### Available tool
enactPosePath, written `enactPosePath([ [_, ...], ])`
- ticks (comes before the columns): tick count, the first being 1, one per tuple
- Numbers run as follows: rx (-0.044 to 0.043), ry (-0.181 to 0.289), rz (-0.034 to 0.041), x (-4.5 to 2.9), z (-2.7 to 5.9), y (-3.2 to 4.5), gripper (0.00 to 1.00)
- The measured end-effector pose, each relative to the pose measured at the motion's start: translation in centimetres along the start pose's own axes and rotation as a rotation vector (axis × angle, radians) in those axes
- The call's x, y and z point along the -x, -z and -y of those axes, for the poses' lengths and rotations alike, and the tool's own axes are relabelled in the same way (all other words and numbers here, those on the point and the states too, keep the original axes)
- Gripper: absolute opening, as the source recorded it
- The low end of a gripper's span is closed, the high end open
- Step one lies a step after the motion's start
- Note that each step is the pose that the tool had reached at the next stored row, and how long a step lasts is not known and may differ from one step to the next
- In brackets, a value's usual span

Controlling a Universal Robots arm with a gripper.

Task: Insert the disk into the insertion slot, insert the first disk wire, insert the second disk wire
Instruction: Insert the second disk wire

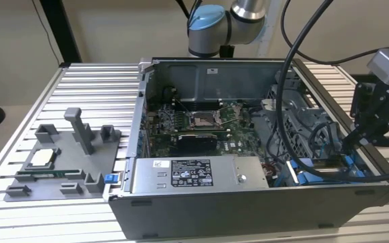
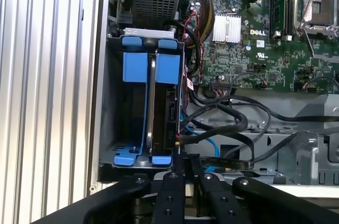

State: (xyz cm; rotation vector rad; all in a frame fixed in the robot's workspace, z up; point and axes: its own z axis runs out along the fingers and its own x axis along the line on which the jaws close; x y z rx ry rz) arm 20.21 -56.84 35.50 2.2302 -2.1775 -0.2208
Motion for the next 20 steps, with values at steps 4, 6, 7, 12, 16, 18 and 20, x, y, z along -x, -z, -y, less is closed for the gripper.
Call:
enactPosePath([
  [4,0.0,0.0,-0.0001,0.0,0.0,-0.02,0.0],
  [6,0.0,0.0,0.0005,0.0,0.0,-0.03,0.0],
  [7,0.0004,0.0,0.001,0.0,0.0,-0.01,0.0],
  [12,0.0029,0.0,0.0038,0.01,-0.09,0.5,0.0],
  [16,0.003,0.0,0.0048,0.02,-0.38,1.17,0.0],
  [18,0.003,0.0,0.0051,0.02,-0.52,1.43,0.0],
  [20,0.003,0.0,0.0054,0.02,-0.67,1.65,0.0],
])
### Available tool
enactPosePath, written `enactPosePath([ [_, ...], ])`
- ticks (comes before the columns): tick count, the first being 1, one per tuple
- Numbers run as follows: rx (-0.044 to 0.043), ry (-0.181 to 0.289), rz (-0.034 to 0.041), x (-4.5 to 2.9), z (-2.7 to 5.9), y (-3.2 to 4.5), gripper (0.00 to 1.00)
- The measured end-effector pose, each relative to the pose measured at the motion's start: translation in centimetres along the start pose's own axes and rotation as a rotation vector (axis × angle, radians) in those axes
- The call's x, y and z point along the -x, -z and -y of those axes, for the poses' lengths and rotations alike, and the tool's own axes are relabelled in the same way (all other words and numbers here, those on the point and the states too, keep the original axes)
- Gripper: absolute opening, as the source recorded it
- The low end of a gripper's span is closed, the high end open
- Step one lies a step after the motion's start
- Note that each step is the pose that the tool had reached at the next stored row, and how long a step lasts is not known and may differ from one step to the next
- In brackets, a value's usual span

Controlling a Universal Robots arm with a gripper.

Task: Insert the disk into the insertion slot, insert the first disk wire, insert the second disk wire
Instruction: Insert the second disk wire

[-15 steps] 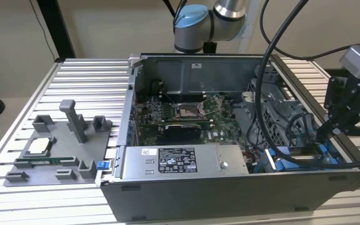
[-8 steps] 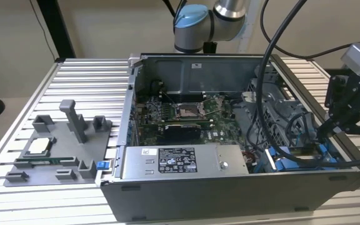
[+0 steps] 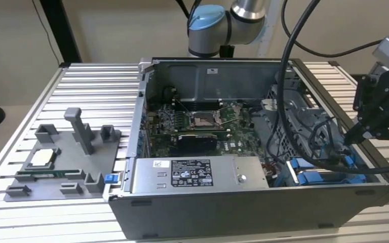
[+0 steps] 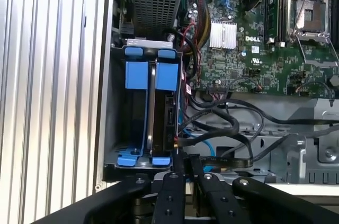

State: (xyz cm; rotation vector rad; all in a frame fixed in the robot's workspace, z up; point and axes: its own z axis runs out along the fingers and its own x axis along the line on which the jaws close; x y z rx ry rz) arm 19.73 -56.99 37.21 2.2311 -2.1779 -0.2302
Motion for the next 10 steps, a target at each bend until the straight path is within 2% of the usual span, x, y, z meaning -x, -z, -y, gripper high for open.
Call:
enactPosePath([
  [10,0.0,0.0,0.0005,-0.11,-0.74,0.59,0.0],
])
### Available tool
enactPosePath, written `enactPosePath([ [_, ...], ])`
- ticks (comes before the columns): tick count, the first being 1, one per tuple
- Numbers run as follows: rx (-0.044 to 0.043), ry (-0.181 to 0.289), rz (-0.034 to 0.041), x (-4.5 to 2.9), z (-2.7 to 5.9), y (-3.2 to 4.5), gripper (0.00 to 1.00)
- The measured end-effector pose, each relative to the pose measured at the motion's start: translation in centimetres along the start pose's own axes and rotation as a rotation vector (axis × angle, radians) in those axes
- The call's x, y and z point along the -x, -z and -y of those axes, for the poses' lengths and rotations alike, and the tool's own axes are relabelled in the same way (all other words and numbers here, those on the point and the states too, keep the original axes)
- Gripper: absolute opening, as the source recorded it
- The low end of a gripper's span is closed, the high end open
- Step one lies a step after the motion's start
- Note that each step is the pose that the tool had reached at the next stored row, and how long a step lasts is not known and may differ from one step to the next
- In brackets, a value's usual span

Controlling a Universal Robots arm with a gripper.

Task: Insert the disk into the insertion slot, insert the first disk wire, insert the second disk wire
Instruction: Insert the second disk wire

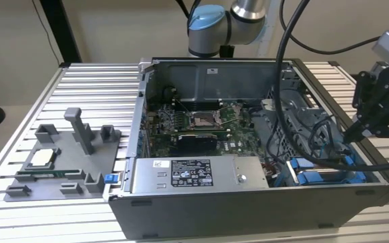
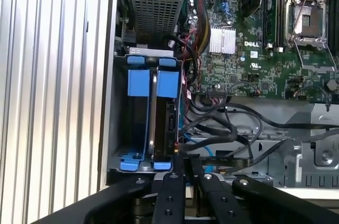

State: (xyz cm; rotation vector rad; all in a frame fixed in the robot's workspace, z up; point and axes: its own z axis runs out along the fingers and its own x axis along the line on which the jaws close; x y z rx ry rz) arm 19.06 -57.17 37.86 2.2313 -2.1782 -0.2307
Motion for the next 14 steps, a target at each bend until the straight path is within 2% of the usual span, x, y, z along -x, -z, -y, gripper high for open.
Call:
enactPosePath([
  [14,0.0,0.0,0.0,-0.29,-1.31,-0.08,0.0],
])
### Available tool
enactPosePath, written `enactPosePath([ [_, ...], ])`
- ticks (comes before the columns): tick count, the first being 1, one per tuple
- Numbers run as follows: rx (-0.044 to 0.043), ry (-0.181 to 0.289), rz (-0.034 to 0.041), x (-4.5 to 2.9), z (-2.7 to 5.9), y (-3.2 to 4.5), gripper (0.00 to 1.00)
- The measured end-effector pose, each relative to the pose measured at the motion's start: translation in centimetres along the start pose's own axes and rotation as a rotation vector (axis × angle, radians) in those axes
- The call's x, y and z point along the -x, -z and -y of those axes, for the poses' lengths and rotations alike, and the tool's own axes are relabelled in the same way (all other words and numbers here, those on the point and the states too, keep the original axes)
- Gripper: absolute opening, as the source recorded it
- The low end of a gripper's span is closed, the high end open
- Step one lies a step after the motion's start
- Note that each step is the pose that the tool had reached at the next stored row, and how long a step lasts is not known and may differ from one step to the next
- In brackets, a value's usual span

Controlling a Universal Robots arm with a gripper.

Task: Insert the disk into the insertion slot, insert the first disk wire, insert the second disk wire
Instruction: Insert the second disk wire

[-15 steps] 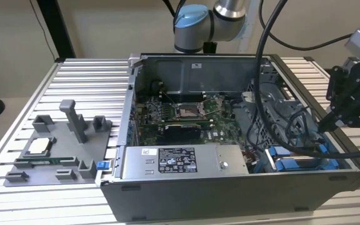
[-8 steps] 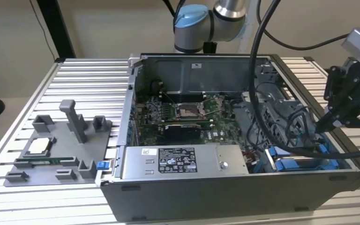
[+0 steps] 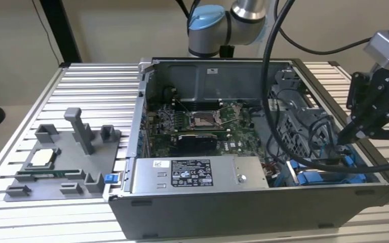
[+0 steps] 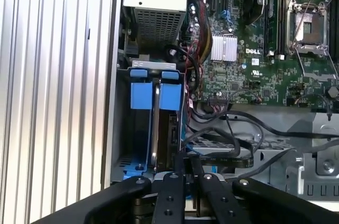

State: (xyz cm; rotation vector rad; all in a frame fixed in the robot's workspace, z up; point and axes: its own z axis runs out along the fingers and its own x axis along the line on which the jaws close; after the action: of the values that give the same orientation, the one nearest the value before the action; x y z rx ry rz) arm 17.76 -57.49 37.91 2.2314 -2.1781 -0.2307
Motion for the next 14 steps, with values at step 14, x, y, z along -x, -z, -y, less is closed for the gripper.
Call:
enactPosePath([
  [14,-0.0009,0.0,0.0001,-0.17,-1.46,-0.16,0.0],
])
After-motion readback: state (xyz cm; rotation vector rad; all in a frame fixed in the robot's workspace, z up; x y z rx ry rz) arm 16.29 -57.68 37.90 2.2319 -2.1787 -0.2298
